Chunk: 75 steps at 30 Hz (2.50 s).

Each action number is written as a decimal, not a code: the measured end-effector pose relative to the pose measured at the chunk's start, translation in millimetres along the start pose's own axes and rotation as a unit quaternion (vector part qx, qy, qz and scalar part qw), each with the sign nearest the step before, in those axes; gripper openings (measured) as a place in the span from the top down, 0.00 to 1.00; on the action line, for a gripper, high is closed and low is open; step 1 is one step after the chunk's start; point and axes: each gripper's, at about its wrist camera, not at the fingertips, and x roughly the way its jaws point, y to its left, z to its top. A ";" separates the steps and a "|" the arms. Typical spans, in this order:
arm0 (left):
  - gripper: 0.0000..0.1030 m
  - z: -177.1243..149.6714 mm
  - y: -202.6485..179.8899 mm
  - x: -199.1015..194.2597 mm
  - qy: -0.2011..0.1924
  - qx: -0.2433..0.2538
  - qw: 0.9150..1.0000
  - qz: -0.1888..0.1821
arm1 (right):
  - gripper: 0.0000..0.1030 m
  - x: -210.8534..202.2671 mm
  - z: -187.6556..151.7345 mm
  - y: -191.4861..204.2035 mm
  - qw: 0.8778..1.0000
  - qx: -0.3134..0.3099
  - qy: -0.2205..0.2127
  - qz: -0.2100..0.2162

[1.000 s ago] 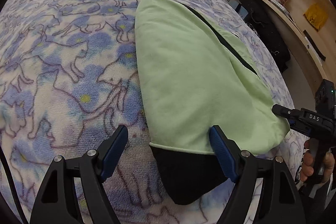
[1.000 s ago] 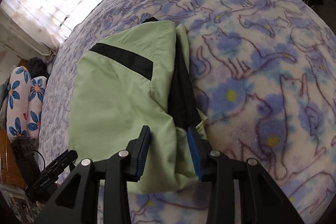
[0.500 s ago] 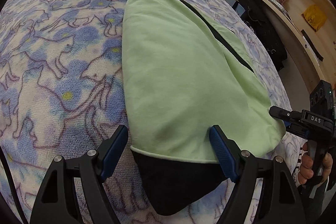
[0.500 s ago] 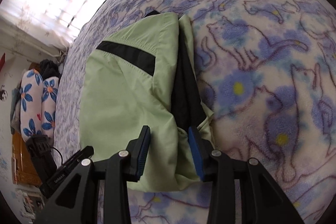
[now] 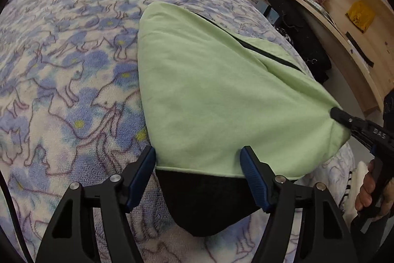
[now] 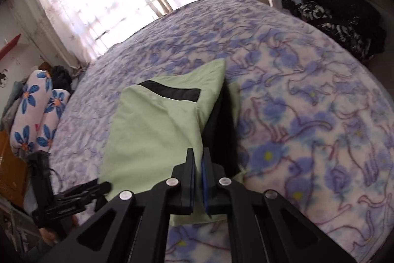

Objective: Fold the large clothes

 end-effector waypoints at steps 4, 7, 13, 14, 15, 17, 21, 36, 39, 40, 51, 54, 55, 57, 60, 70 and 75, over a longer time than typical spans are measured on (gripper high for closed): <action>0.37 -9.6 -2.9 18.3 0.010 0.025 0.999 0.041 | 0.96 50.5 -25.6 -27.2 0.997 0.027 0.069 -0.030; 0.37 -11.7 -0.1 22.2 0.010 0.019 0.999 0.038 | 0.95 62.1 -34.2 -32.3 0.996 0.033 0.070 -0.039; 0.36 -0.8 -0.2 13.2 0.033 0.021 0.999 0.032 | 0.87 43.1 -8.4 -17.6 0.996 0.027 0.072 -0.039; 0.35 4.1 2.1 12.5 0.033 0.020 0.999 0.029 | 0.81 39.5 -2.3 -15.1 0.997 0.027 0.062 -0.032; 0.35 10.8 5.0 11.1 0.027 0.017 0.999 0.025 | 0.70 37.3 5.4 -14.1 0.998 0.029 0.051 -0.026; 0.35 24.3 9.7 11.7 0.018 0.009 0.999 0.028 | 0.61 40.4 23.8 -11.5 0.999 0.036 0.033 -0.020; 0.35 57.4 23.4 22.2 0.013 -0.016 1.000 0.024 | 0.61 74.0 54.8 -12.8 0.998 0.041 0.036 -0.018; 0.32 101.2 34.7 67.3 0.020 -0.015 0.999 0.034 | 0.98 155.6 98.9 -20.8 0.995 -0.021 0.059 -0.084; 0.31 97.0 36.8 72.3 0.022 -0.014 0.999 0.034 | 0.98 175.9 91.5 -31.5 0.989 -0.027 0.083 -0.117; 0.31 97.0 37.9 71.4 0.023 -0.018 0.999 0.033 | 0.98 178.7 88.9 -32.9 0.989 -0.027 0.089 -0.117; 0.32 76.6 -10.1 5.6 -0.061 0.026 0.996 0.059 | 0.96 98.9 66.1 29.1 0.998 -0.036 0.036 -0.027; 0.34 57.7 -19.0 6.9 -0.060 0.022 0.996 0.060 | 0.96 105.1 39.2 49.0 0.997 -0.051 0.059 -0.001; 0.35 52.3 -20.8 10.1 -0.056 0.022 0.996 0.058 | 0.96 111.8 30.0 52.2 0.996 -0.056 0.072 0.004; 0.36 43.0 -22.3 20.9 -0.040 0.021 0.997 0.062 | 0.96 123.9 18.6 54.1 0.994 -0.061 0.091 -0.006; 0.36 32.6 -17.3 31.6 -0.031 0.021 0.995 0.091 | 1.00 132.0 11.2 33.7 0.993 -0.053 0.098 -0.031; 0.31 27.6 4.0 32.9 -0.028 -0.017 0.997 0.074 | 1.00 90.5 13.8 -32.6 0.996 0.051 0.052 -0.052; 0.31 27.7 3.3 32.9 -0.027 -0.019 0.997 0.075 | 0.99 91.7 7.8 -26.3 0.996 0.044 0.051 -0.064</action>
